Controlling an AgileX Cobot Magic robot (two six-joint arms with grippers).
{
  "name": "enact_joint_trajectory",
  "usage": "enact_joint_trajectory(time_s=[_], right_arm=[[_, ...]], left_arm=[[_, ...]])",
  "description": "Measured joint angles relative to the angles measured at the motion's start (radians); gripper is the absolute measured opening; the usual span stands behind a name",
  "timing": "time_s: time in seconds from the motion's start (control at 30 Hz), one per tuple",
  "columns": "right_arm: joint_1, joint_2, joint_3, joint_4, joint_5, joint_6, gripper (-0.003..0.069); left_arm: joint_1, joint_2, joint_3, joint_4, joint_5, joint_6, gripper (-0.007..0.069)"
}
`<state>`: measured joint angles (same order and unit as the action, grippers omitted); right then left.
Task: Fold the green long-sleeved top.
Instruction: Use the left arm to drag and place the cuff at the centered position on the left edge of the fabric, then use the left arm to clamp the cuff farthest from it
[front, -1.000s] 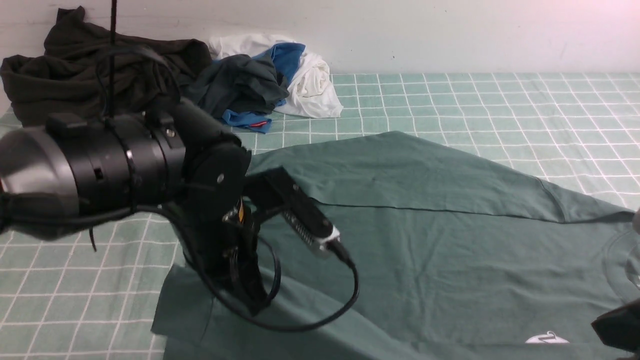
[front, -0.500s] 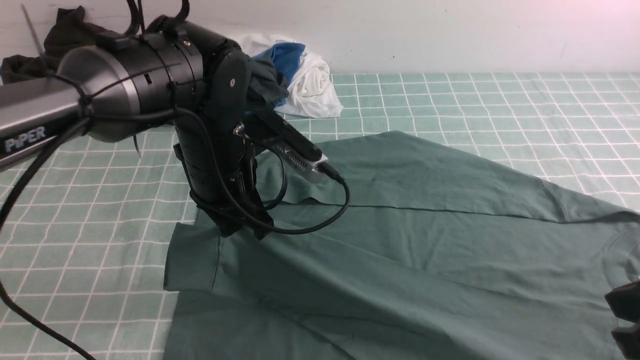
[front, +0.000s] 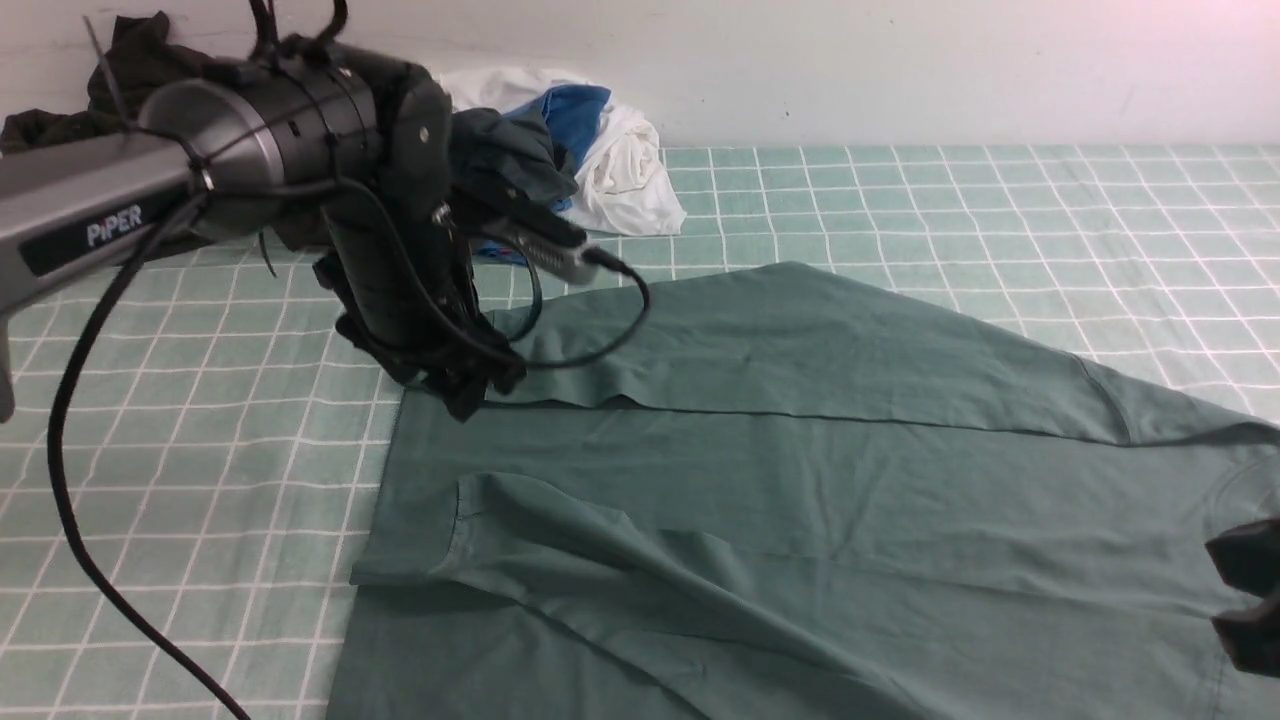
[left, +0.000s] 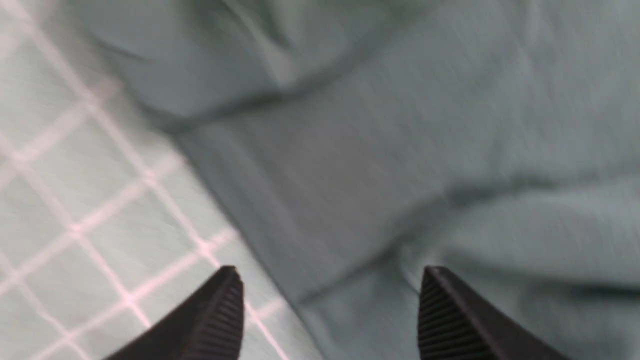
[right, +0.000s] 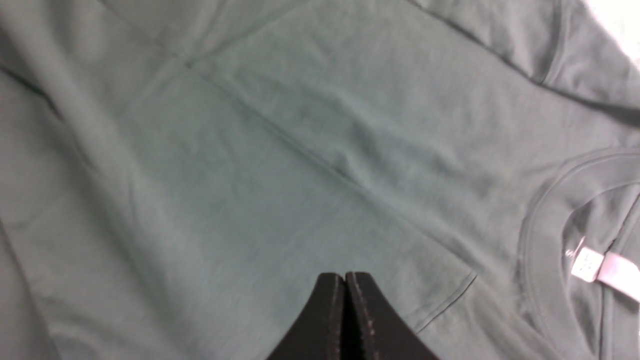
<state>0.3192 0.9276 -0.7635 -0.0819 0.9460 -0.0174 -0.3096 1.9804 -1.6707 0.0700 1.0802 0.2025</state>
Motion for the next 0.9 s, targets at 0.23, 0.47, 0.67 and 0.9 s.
enact_joint_trajectory(time_s=[0.23,0.47,0.67,0.9], right_arm=[[0.000,0.160,-0.089,-0.066,-0.007,0.057,-0.0014],[0.000,0.311,-0.195,-0.074,-0.007,0.059,-0.0014],[0.000,0.373,-0.219,-0.075,0.002,0.059,-0.0014],[0.000,0.381,-0.220,-0.076,0.011,0.059,-0.0014]], left_arm=[[0.121,0.077,-0.136,-0.084,-0.003,-0.021,0.0482],[0.163,0.220,-0.159,-0.139,-0.078,-0.031,0.0480],[0.163,0.269,-0.159,-0.180,-0.114,-0.035,0.0411],[0.163,0.281,-0.165,-0.188,-0.140,-0.037,0.0259]])
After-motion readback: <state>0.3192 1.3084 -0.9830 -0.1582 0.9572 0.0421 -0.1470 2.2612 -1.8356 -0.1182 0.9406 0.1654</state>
